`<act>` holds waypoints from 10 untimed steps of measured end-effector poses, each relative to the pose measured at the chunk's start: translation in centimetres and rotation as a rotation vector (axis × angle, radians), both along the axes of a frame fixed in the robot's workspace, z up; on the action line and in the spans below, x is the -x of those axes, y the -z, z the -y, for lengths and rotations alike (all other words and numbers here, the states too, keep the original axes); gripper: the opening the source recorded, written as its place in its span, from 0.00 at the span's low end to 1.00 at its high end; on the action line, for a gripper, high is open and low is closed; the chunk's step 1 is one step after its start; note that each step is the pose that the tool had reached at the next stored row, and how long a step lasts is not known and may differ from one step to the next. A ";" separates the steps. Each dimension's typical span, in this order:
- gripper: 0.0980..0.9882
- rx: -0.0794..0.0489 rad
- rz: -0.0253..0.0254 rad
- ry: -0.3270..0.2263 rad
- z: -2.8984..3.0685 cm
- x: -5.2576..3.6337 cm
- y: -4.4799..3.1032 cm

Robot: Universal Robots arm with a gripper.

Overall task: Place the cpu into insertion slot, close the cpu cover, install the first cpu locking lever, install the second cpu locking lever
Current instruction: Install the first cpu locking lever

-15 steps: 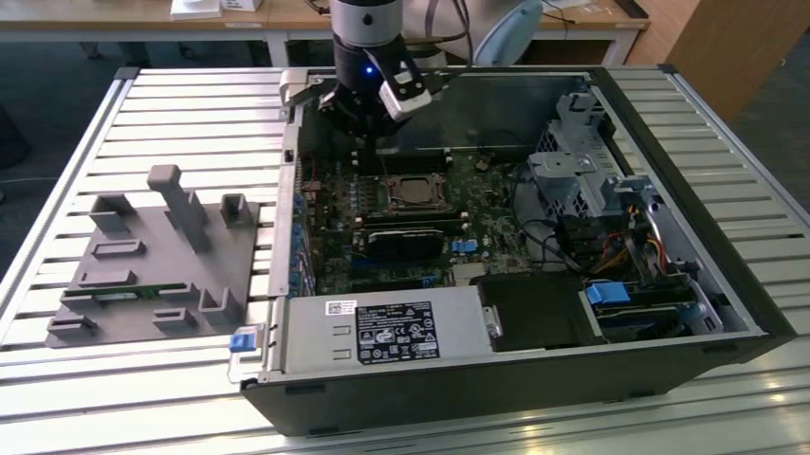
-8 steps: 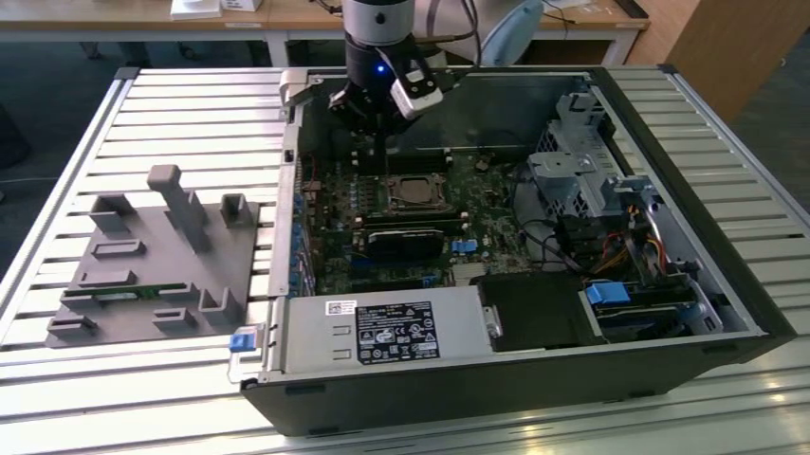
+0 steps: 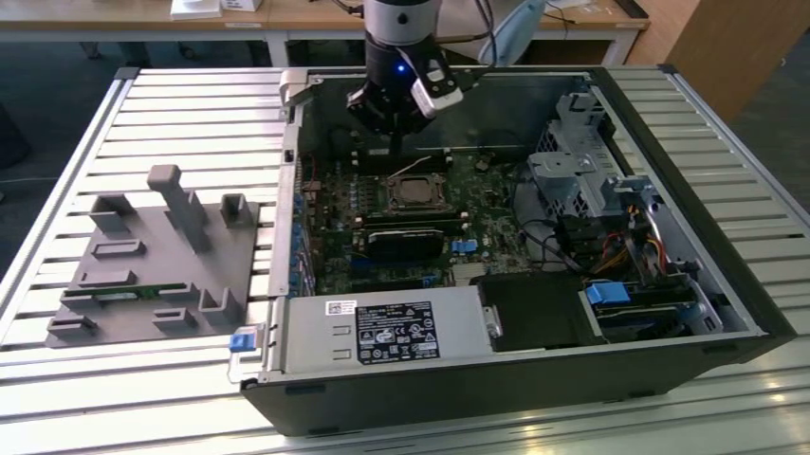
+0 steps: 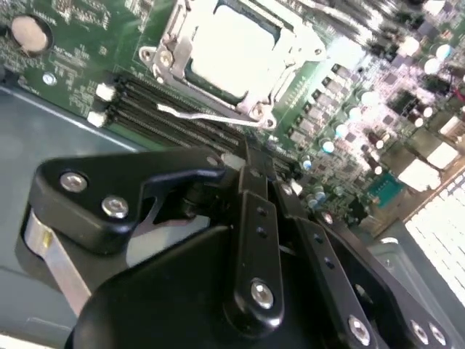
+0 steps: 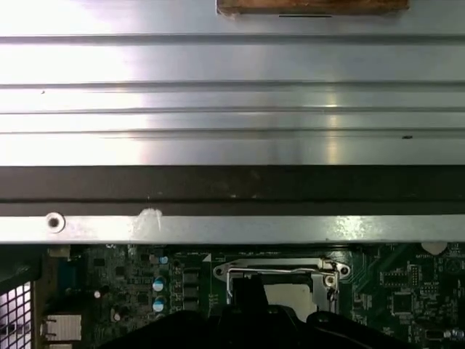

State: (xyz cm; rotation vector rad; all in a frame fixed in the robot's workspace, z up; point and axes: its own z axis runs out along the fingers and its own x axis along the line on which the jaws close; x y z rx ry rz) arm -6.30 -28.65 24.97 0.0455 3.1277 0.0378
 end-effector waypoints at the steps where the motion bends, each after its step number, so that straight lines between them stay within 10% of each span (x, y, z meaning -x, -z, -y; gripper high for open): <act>1: 0.01 0.000 -0.0001 0.000 0.00 0.00 0.01; 4: 0.01 -0.026 0.0011 0.000 0.02 -0.01 0.12; 10: 0.01 -0.026 0.0058 0.000 0.02 -0.22 0.65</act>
